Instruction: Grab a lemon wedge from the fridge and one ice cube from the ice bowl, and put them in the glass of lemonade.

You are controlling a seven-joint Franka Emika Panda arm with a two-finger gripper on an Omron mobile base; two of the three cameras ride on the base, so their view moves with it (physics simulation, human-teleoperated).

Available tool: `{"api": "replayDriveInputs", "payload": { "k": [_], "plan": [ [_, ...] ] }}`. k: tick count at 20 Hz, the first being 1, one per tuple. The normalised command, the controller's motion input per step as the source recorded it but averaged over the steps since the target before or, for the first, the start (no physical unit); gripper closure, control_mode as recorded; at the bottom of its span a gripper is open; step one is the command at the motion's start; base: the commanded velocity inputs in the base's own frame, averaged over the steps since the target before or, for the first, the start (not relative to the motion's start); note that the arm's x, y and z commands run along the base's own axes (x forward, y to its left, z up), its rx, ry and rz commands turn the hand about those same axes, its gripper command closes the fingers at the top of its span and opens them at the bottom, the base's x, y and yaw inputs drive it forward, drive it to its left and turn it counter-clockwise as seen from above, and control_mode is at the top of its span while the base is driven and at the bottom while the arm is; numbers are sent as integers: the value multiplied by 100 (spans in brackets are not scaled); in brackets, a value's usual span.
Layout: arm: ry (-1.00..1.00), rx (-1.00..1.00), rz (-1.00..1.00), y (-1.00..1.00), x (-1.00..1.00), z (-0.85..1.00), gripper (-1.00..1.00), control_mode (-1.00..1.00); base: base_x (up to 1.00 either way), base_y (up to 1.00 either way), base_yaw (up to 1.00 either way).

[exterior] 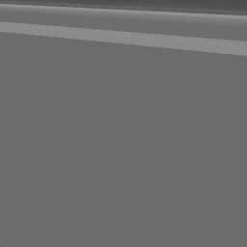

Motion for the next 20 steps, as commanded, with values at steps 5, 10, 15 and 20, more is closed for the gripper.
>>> {"api": "replayDriveInputs", "payload": {
  "k": [5, 10, 15, 20],
  "plan": [
    [0, 0, 0, -1, 0, 0, -100, -100, 0, 0, 0],
    [0, -5, 0, 13, -4, 0, -100, -100, 0, 0, 0],
    [-2, -9, 0, 40, 0, -2, -100, -100, 0, 0, 0],
    [-1, -8, 0, 5, 27, -20, -100, -100, 0, 0, 0]
  ]
}}
